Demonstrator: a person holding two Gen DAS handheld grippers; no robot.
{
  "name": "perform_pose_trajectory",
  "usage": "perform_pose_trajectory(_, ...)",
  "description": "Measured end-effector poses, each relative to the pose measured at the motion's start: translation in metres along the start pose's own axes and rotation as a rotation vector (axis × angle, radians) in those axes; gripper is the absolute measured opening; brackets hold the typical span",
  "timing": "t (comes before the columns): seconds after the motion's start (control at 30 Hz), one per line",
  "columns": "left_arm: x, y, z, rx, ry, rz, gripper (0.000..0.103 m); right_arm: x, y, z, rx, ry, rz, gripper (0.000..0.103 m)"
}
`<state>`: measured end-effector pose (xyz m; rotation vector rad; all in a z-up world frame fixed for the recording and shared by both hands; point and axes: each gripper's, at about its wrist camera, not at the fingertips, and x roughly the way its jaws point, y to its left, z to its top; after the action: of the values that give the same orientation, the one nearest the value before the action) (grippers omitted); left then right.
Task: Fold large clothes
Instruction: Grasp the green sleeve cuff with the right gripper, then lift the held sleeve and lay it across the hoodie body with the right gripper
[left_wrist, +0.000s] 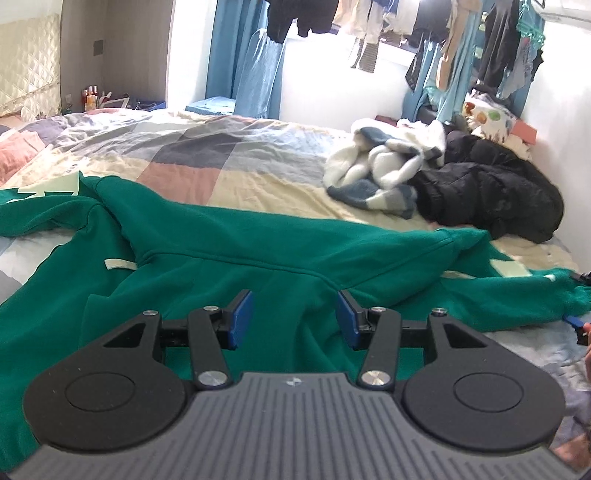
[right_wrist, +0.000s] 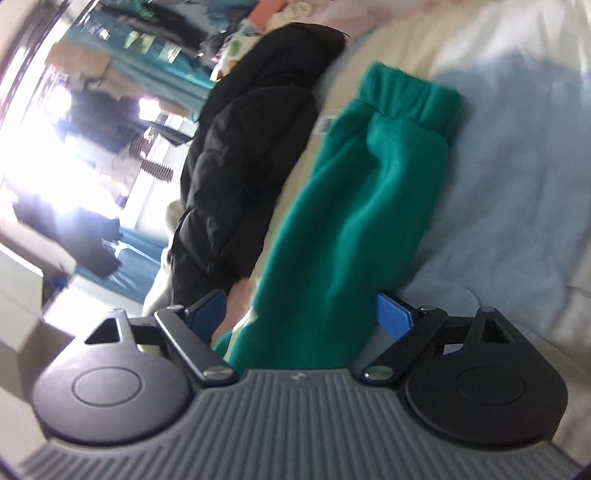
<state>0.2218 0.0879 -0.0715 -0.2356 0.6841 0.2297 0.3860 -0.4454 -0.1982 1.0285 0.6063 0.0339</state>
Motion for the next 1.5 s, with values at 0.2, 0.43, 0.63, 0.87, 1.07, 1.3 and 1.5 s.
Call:
perform_pose_trajectory(0.2, 0.031, 0.015, -0.002, -0.007, 0.012, 0.010, 0.055, 0.020, -0.021, 0.007, 0.050, -0.063, 0.041, 0.089)
perform_pose_trajectory(0.43, 0.060, 0.030, -0.005, -0.034, 0.040, -0.029, 0.055, -0.012, -0.036, 0.002, 0.100, -0.135, 0.014, 0.087)
perform_pose_trajectory(0.63, 0.076, 0.039, -0.013, -0.028, 0.061, -0.049, 0.055, -0.004, -0.062, 0.015, 0.141, -0.188, 0.055, 0.091)
perform_pose_trajectory(0.87, 0.089, 0.052, -0.015, -0.047, 0.088, -0.041, 0.055, 0.015, -0.040, 0.032, -0.016, -0.238, 0.012, 0.090)
perform_pose_trajectory(1.07, 0.101, 0.054, -0.019, -0.045, 0.152, -0.028, 0.055, 0.004, -0.033, 0.037, -0.059, -0.278, -0.111, 0.020)
perform_pose_trajectory(1.3, 0.089, 0.053, -0.017, -0.028, 0.155, -0.072, 0.055, -0.039, 0.038, 0.028, -0.255, -0.325, 0.105, 0.017)
perform_pose_trajectory(1.5, 0.060, 0.059, -0.007, -0.032, 0.103, -0.116, 0.055, -0.077, 0.135, 0.007, -0.412, -0.316, 0.197, 0.017)
